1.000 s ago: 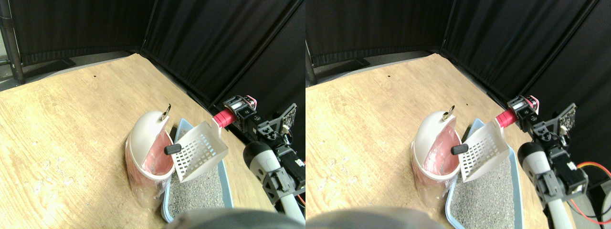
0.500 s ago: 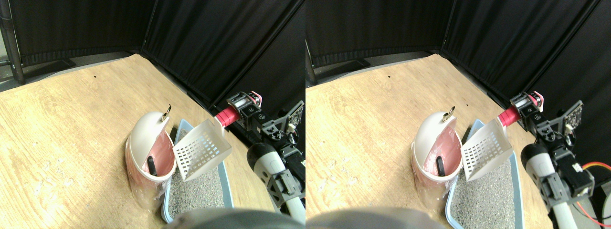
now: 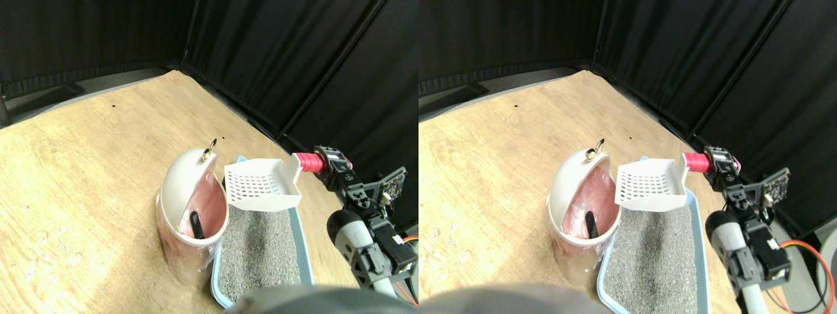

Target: Scoop (unimanual)

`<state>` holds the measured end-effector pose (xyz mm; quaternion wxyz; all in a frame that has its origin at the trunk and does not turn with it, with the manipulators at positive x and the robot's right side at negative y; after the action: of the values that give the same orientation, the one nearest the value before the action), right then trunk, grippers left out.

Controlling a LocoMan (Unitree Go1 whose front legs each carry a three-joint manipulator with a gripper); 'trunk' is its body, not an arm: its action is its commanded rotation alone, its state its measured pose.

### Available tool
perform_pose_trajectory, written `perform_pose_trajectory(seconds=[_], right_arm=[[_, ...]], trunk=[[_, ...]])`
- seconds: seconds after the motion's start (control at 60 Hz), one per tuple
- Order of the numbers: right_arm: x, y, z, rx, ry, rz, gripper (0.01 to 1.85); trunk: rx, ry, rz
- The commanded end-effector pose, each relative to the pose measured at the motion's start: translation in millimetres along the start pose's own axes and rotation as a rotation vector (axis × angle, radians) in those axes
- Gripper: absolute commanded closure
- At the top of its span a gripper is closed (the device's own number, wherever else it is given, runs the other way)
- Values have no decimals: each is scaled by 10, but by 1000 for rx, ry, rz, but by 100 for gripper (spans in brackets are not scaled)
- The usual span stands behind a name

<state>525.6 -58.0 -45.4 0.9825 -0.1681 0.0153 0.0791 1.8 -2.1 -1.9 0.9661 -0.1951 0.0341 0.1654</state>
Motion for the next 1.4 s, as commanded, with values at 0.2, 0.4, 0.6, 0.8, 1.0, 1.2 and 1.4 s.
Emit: perform_pose_trajectory(seconds=[0.2,0.4,0.6,0.8,1.0,1.2,1.4], right_arm=[[-24,-333,-214,253,-85,-113,180],[-102,-600,-467,403,-113,-190,180],[-206,-805,-734,474,-135,-256,180],[-266,-924,-1023,538,-157,-282,180],[-284,-931,-1203,542,-123,-289,180],[-271,-948,-1380,565,-105,-269,180],[-234,-1013,-1514,582,-86,-286,180]], trunk=[[41,11,-57],[76,23,-89],[107,33,-119],[130,41,-142],[139,48,-157],[146,52,-162],[155,52,-169]])
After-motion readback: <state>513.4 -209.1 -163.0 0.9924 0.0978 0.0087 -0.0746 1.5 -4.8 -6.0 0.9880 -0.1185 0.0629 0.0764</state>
